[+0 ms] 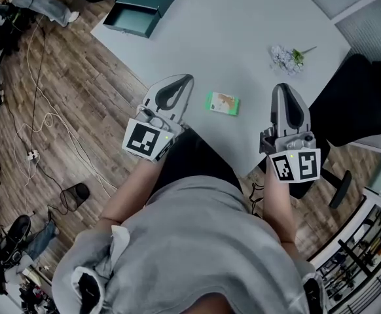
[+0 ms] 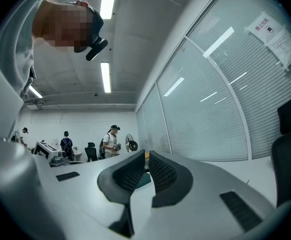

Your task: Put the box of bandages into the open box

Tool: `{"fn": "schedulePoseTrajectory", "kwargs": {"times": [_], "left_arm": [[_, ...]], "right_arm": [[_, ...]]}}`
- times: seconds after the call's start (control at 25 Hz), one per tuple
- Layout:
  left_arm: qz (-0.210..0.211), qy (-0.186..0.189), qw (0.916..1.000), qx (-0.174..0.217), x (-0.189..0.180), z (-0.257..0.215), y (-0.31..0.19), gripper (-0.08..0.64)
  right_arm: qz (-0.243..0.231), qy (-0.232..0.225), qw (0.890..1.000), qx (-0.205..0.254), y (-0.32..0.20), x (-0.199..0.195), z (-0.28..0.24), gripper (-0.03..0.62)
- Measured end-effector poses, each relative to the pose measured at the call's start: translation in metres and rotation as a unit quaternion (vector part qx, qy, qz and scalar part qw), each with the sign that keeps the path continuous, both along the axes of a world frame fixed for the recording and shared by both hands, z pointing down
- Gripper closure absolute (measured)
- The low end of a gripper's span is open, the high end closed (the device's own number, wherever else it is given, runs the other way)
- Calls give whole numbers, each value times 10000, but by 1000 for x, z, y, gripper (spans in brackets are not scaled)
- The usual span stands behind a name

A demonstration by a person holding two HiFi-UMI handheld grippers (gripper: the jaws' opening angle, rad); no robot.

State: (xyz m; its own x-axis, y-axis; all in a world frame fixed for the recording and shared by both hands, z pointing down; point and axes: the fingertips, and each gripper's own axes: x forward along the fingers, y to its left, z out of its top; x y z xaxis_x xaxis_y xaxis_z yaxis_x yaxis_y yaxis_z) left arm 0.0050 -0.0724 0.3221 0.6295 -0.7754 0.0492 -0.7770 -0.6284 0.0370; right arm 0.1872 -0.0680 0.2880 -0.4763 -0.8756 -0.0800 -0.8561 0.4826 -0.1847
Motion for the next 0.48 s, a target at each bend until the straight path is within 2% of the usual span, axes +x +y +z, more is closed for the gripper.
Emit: {"fn": "schedulePoseTrajectory", "kwargs": {"times": [0.24,0.36,0.48], "left_arm": [[521,7,9972,-542,17,48,-32,538],[950,-142,9911,-922,28,85,-37,538],[1237,-388,9834,-1270,35,127,-40,538]], "right_arm": [[115,330,9980,-531,-25,-6,49,535],[-29,725,9910,-1123,-34,-19,104,535],[-187,959,9783,-1828,-38,-29,167,535]]}}
